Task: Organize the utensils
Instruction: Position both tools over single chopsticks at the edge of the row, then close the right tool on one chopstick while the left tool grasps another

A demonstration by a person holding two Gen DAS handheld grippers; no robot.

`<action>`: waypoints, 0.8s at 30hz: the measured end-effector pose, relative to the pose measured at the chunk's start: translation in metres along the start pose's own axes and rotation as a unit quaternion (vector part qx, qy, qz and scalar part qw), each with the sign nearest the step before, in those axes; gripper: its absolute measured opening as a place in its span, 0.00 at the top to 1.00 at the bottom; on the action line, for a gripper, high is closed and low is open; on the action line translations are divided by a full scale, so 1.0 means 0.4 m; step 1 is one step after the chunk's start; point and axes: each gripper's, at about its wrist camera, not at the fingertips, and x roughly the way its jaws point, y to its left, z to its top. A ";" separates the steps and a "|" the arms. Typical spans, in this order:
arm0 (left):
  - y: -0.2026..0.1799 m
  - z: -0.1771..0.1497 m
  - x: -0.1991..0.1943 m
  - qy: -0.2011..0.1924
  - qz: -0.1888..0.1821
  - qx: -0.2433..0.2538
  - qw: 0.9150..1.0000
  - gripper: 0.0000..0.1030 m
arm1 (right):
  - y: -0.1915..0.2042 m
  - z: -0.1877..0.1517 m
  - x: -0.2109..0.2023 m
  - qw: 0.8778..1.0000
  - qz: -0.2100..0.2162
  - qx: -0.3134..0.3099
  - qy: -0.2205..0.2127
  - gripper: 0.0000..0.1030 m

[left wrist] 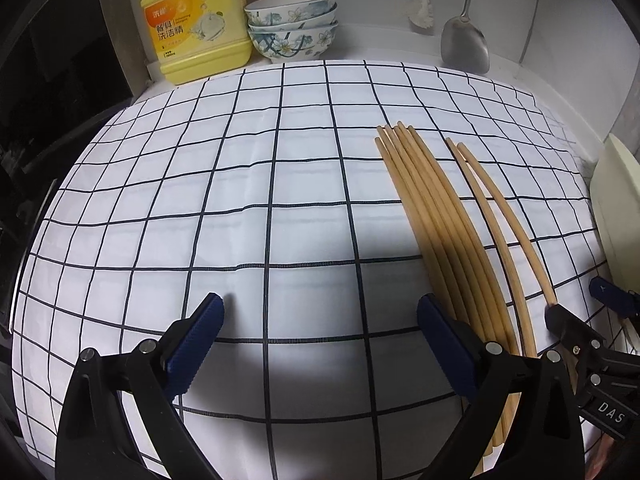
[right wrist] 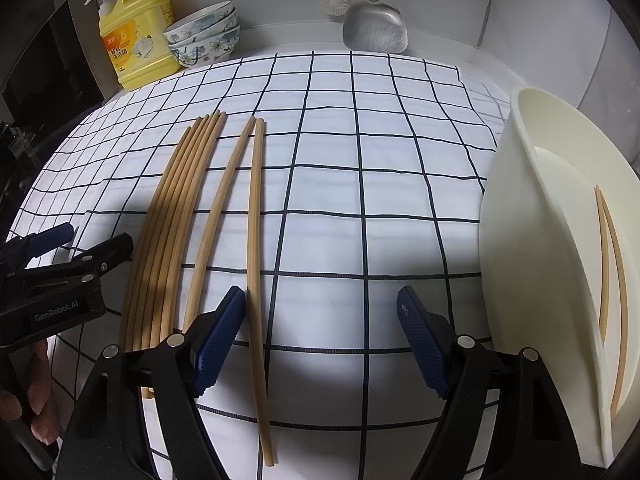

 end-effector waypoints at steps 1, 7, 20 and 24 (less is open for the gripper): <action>-0.004 0.000 -0.001 -0.002 0.003 0.002 1.000 0.07 | 0.000 0.000 0.000 1.000 0.000 0.000 0.000 0.28; -0.007 0.020 0.012 0.014 -0.010 0.001 1.000 0.07 | 0.001 0.000 0.000 1.000 -0.001 0.000 0.000 0.28; 0.005 0.037 0.005 0.024 -0.044 -0.023 0.998 0.08 | 0.003 -0.001 -0.001 1.000 0.000 0.000 0.001 0.28; -0.013 0.039 0.010 0.027 -0.040 -0.011 0.999 0.08 | 0.003 -0.001 -0.001 1.000 0.000 0.000 0.001 0.28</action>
